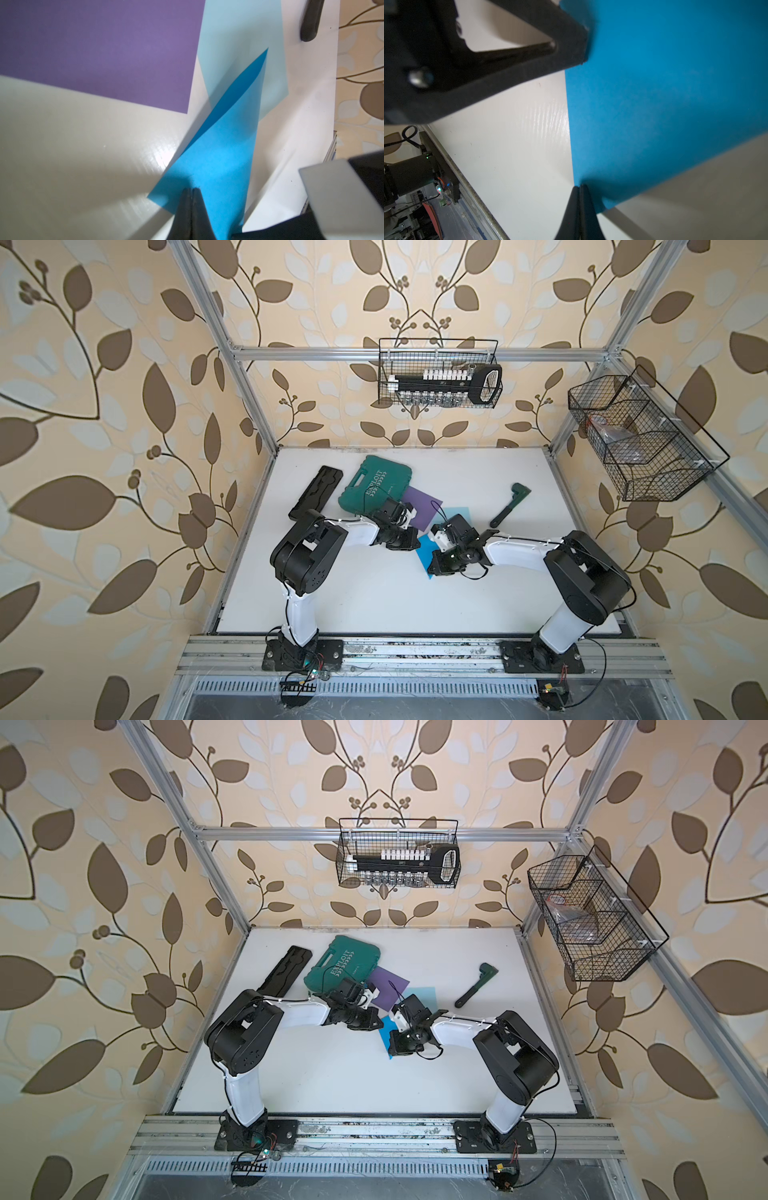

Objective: Fold the square paper diagonally
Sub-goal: Place the paper at the center of the board.

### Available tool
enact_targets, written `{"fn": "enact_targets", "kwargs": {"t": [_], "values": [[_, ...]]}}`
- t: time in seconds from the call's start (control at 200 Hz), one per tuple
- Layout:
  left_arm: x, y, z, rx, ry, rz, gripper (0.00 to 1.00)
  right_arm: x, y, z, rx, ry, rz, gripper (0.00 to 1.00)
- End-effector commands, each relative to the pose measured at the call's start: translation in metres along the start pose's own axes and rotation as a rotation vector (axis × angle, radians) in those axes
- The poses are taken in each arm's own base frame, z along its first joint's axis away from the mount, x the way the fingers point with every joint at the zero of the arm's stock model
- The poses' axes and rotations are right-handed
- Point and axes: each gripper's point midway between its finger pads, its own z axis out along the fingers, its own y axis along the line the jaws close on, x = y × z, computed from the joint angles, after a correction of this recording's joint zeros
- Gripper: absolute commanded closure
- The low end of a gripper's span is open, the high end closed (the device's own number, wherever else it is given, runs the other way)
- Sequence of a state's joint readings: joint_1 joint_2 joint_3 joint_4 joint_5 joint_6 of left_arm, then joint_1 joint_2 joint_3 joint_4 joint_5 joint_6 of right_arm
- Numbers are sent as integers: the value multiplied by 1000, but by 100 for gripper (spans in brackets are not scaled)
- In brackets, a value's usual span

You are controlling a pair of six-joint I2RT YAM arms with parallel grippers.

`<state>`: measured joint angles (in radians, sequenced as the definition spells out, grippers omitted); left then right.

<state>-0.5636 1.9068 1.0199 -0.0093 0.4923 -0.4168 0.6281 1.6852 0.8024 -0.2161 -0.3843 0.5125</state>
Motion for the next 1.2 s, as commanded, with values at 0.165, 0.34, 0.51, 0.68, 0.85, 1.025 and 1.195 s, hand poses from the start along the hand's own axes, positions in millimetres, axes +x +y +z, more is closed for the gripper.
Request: {"fn": "enact_targets", "kwargs": {"t": [0.165, 0.34, 0.51, 0.68, 0.85, 1.025, 1.195], "values": [[26, 38, 8, -149, 82, -37, 100, 45, -38, 1, 143, 110, 72, 100], [27, 39, 8, -153, 85, -37, 100, 47, -38, 3, 139, 120, 77, 100], [27, 38, 8, -147, 85, -34, 100, 29, -24, -7, 91, 62, 51, 100], [27, 37, 8, -142, 83, -28, 100, -16, 3, -43, 41, -70, 9, 100], [24, 32, 4, -132, 70, -18, 100, -48, 9, -59, 46, -109, -29, 100], [18, 22, -2, -101, 51, 14, 100, -57, 5, -46, 72, -51, -95, 100], [11, 13, -10, -83, 26, 42, 100, -62, -2, -30, 82, -13, -95, 100]]}}
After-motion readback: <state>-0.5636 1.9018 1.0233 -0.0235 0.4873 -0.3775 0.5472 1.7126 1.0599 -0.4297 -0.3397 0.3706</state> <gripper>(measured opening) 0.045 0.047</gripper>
